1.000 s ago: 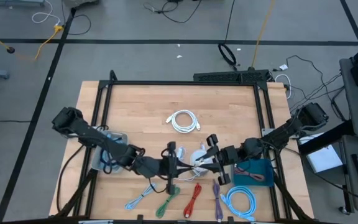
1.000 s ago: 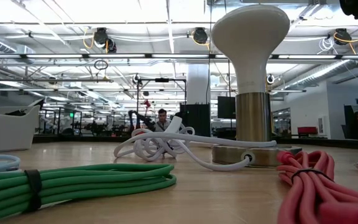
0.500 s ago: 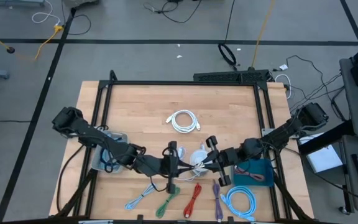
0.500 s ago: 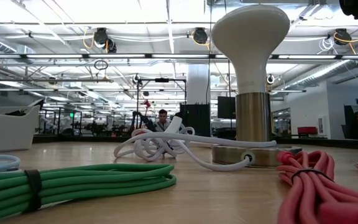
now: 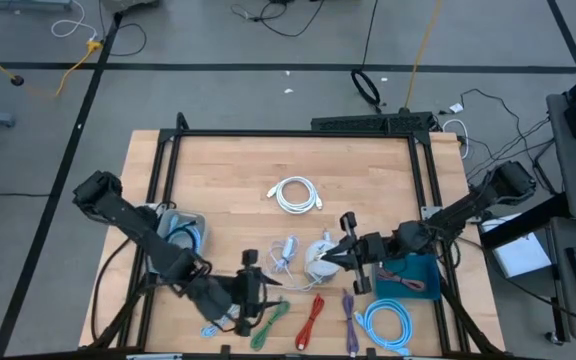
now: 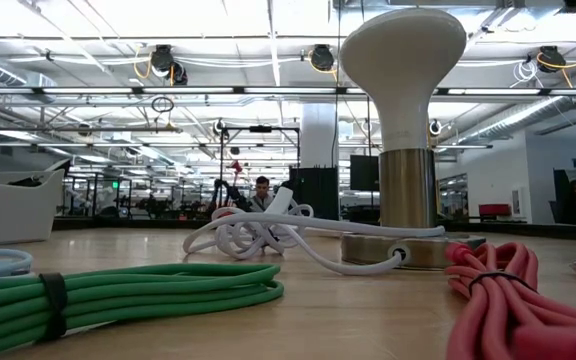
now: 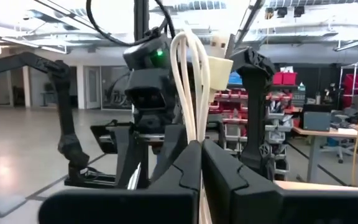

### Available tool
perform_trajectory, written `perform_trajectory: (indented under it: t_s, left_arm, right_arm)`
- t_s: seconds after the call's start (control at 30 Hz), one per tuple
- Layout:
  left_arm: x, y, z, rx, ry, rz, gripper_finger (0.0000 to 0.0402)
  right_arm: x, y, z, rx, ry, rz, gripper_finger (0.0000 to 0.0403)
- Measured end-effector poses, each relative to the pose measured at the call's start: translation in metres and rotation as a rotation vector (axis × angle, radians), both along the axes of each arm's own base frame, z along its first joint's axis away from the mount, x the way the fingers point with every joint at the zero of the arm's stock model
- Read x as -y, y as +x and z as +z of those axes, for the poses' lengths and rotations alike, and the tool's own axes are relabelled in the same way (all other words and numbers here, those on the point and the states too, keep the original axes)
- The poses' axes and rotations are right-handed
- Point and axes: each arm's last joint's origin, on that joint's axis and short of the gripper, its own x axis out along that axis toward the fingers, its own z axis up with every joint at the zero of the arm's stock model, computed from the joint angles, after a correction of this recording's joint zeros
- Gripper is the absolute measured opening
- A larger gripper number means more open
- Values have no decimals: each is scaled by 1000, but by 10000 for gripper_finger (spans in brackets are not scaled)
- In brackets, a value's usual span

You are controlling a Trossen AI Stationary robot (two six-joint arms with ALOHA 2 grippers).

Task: Pick & Place USB Port
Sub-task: Put the white USB cable into the blue bin

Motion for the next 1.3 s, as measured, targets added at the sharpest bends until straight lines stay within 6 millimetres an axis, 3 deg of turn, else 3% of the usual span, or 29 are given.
perform_trajectory:
  t_s: [0.2, 0.4, 0.5, 0.63, 0.73, 0.9, 1.07, 1.3]
  left_arm:
    - [17, -22, -9, -63, 34, 35, 208]
    - [22, -35, -13, -65, 80, 109, 209]
    - [22, -36, -15, -69, 86, 125, 209]
    - [20, -36, -15, -69, 87, 152, 209]
    - [18, -35, -16, -73, 81, 165, 209]
    - [17, -35, -17, -81, 77, 181, 209]
    - [15, -37, -19, -104, 65, 205, 209]
    - [15, -41, -22, -108, 63, 237, 209]
  right_arm:
    - [-3, -23, 30, -281, -15, -89, 0]
    - [-14, -57, 86, -541, -95, -255, 0]
    - [-14, -70, 117, -613, -131, -255, 0]
    - [-8, -80, 132, -754, -272, -201, 0]
    - [0, -82, 118, -942, -407, -161, 0]
    - [29, -86, 84, -1254, -490, -323, 0]
    - [48, -95, 60, -1364, -373, -314, 0]
    - [49, -119, 4, -1651, -147, -345, 0]
